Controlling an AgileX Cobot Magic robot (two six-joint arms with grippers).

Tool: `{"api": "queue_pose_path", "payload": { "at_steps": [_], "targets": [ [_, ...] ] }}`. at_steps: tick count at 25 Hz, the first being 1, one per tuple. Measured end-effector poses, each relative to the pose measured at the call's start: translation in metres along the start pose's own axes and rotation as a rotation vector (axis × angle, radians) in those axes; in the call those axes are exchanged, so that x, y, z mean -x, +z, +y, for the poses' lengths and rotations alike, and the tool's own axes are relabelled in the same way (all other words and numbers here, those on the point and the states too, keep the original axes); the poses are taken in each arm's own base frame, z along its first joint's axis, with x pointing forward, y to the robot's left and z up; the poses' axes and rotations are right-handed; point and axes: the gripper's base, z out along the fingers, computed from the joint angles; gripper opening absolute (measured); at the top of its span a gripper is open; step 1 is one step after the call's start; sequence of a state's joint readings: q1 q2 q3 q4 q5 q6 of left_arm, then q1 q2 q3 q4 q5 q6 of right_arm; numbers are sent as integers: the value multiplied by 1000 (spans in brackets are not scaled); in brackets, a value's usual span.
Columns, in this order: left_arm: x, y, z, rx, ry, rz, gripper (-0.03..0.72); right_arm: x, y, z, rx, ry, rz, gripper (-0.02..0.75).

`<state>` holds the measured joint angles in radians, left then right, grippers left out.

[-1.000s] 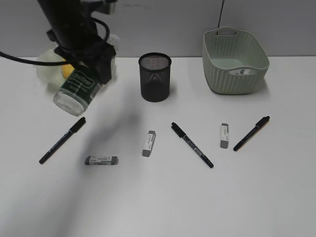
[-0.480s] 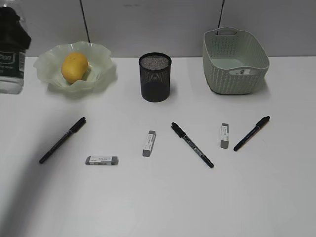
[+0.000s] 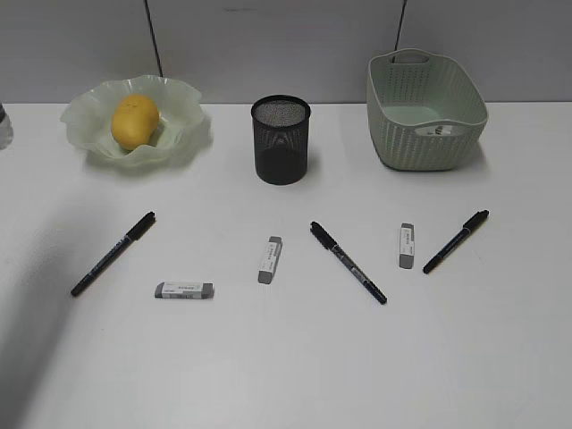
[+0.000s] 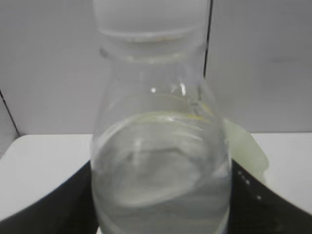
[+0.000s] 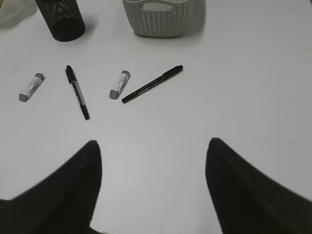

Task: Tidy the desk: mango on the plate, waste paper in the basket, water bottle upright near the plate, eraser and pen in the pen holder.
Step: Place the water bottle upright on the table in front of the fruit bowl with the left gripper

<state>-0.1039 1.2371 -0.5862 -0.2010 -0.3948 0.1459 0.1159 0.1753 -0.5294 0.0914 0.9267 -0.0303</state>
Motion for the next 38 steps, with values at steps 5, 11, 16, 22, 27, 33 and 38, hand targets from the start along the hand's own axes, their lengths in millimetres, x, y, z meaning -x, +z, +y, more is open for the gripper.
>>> {"api": "queue_pose_path", "payload": {
  "at_steps": [5, 11, 16, 22, 27, 33, 38],
  "targets": [
    [-17, 15, 3, 33, 2, -36, 508, 0, 0, 0, 0, 0, 0, 531],
    [-39, 39, 4, 64, 24, -77, 508, 0, 0, 0, 0, 0, -1, 531],
    [-69, 60, 6, 80, -8, -73, 508, 1, 0, 0, 0, 0, -7, 531],
    [-104, 77, 2, 43, 1, -89, 508, 1, 0, 0, 0, 0, -7, 531],
    [-137, 89, 0, 12, 4, -32, 508, 1, 0, 0, 0, 0, -8, 532],
    [-153, 107, -2, -4, 8, -14, 508, 1, 0, 0, 0, 0, -8, 532],
    [-155, 114, -3, -4, 8, -35, 508, 1, 0, 0, 0, 0, -8, 532]
  ]
}}
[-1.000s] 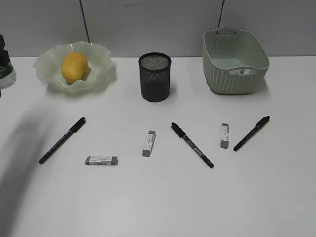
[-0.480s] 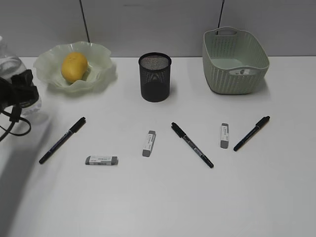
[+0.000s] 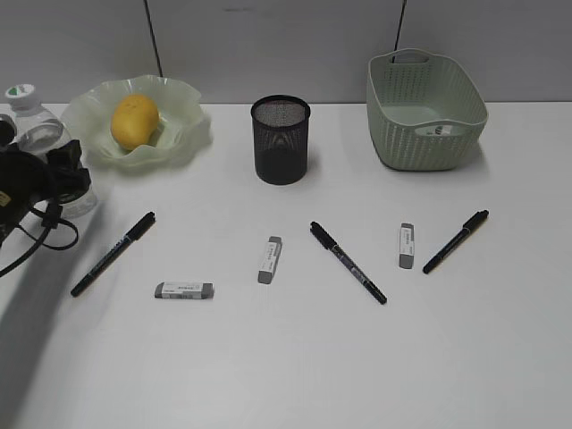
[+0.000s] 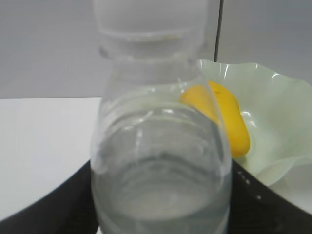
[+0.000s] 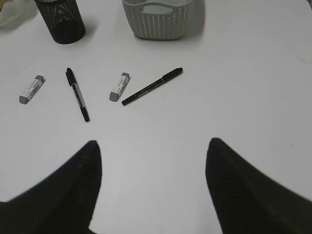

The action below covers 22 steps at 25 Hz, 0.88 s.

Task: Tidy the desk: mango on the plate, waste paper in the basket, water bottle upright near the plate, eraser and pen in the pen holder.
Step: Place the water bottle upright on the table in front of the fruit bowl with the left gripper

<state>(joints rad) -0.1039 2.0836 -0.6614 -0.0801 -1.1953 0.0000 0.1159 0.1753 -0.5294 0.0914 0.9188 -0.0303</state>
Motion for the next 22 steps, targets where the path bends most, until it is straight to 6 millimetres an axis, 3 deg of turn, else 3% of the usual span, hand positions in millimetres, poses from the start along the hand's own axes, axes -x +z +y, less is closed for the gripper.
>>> {"api": "queue_pose_path", "payload": {
  "at_steps": [2, 7, 10, 18, 22],
  "targets": [
    [0, 0, 0, 0, 0, -2, 517, 0, 0, 0, 0, 0, 0, 532],
    [1, 0, 0, 0, 0, -11, 623, 0, 0, 0, 0, 0, 0, 532],
    [6, -4, 0, 0, 0, -20, 638, 0, 0, 0, 0, 0, 0, 532],
    [-7, -40, 3, 2, 6, 95, 643, 0, 0, 0, 0, 0, 0, 532],
    [-3, -56, 3, -4, 0, 190, 643, 0, 0, 0, 0, 0, 0, 532]
  ]
}}
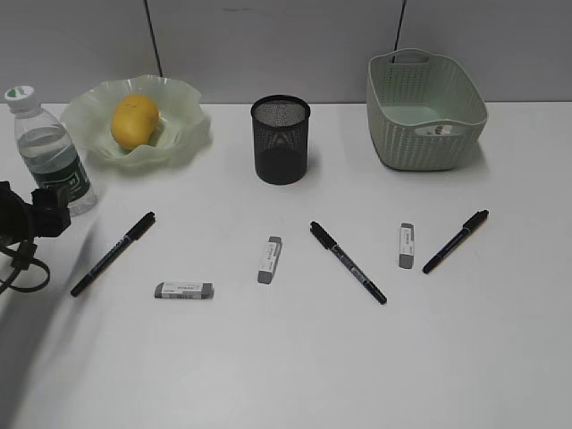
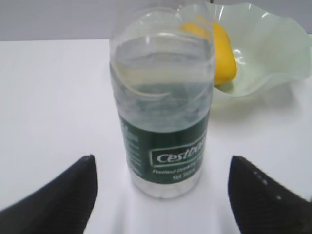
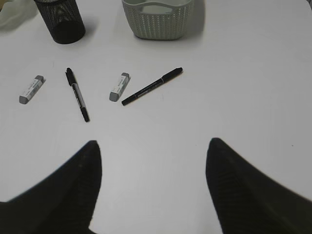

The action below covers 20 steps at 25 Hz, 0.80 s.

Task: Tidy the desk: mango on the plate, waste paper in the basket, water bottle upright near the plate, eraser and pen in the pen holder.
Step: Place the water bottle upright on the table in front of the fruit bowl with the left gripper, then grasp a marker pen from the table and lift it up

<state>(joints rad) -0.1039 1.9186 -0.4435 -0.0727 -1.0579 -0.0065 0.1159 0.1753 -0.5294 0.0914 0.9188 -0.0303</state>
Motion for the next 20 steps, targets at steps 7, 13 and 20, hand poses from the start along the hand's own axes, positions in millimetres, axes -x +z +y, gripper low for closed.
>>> {"api": "queue_pose_path", "payload": {
  "at_steps": [7, 13, 20],
  "targets": [
    [44, -30, -3, -22, -17, 259, 638, 0, 0, 0, 0, 0, 1, 532],
    [84, -66, -7, -45, -5, 599, 619, 0, 0, 0, 0, 0, 1, 532],
    [117, -112, -8, -62, -1, 971, 587, 0, 0, 0, 0, 0, -3, 532]
  ]
}}
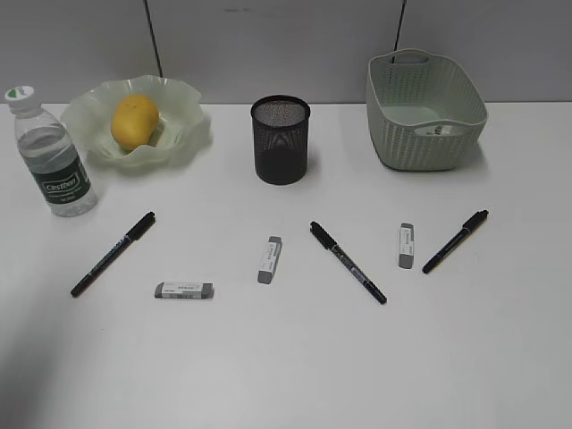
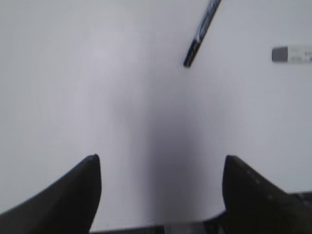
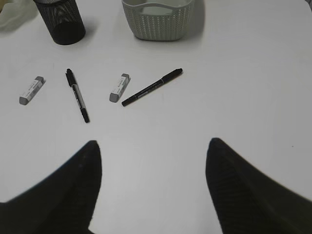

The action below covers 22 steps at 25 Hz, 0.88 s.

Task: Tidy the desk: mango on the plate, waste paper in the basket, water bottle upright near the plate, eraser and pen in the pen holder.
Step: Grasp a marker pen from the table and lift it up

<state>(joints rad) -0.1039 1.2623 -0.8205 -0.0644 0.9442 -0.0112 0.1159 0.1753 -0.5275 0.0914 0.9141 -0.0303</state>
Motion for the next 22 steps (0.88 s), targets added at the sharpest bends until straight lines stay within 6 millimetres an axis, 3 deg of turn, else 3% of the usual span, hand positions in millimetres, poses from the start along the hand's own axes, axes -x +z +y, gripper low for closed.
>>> {"api": "queue_pose_path", "payload": {
  "at_steps": [5, 10, 13, 22],
  "targets": [
    [-22, -36, -1, -6, 8, 9, 557, 0, 0, 0, 0, 0, -1, 532],
    [-47, -76, -4, -39, 9, -189, 518, 0, 0, 0, 0, 0, -2, 532],
    [-75, -95, -5, -64, 10, -338, 512, 0, 0, 0, 0, 0, -2, 532],
    [-153, -113, -2, -62, 53, -635, 508, 0, 0, 0, -1, 0, -2, 532]
  ]
}}
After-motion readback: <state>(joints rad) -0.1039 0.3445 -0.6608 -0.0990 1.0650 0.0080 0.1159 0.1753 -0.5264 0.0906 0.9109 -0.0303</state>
